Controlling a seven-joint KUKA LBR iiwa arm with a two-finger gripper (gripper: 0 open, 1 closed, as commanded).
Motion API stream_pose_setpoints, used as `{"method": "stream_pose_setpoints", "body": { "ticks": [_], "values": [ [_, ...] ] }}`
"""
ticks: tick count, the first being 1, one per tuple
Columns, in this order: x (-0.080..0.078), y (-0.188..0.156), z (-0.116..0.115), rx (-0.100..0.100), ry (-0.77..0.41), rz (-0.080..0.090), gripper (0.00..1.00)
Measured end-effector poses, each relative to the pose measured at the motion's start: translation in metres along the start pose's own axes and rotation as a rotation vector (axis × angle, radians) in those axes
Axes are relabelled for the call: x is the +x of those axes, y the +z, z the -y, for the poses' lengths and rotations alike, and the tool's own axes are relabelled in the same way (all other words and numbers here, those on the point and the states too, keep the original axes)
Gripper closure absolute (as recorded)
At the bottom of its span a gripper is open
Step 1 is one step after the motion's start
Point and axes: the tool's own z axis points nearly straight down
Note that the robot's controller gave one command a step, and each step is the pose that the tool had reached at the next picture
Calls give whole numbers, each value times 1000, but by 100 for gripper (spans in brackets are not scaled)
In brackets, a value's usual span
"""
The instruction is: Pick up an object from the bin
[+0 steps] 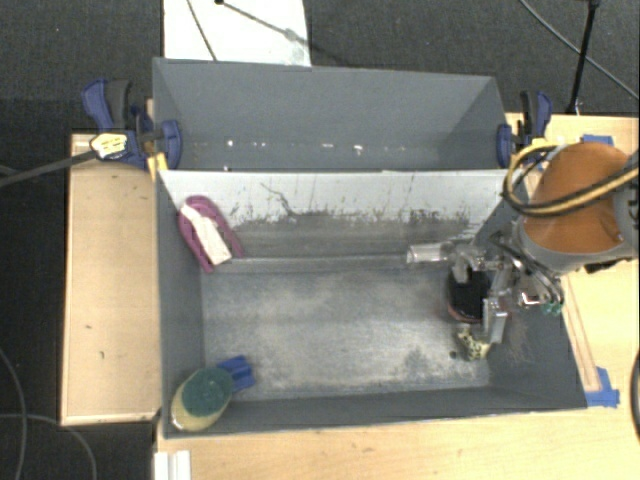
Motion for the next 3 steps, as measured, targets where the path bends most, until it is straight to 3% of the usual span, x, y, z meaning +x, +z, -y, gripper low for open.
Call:
{"method": "stream_pose_setpoints", "body": {
  "ticks": [1, 2, 3],
  "values": [
    [0, -1, 0, 1, 0, 0, 100],
    [-25, 6, -47, 14, -140, -7, 100],
    [-19, -187, -59, 11, -133, -3, 100]
  ]
}}
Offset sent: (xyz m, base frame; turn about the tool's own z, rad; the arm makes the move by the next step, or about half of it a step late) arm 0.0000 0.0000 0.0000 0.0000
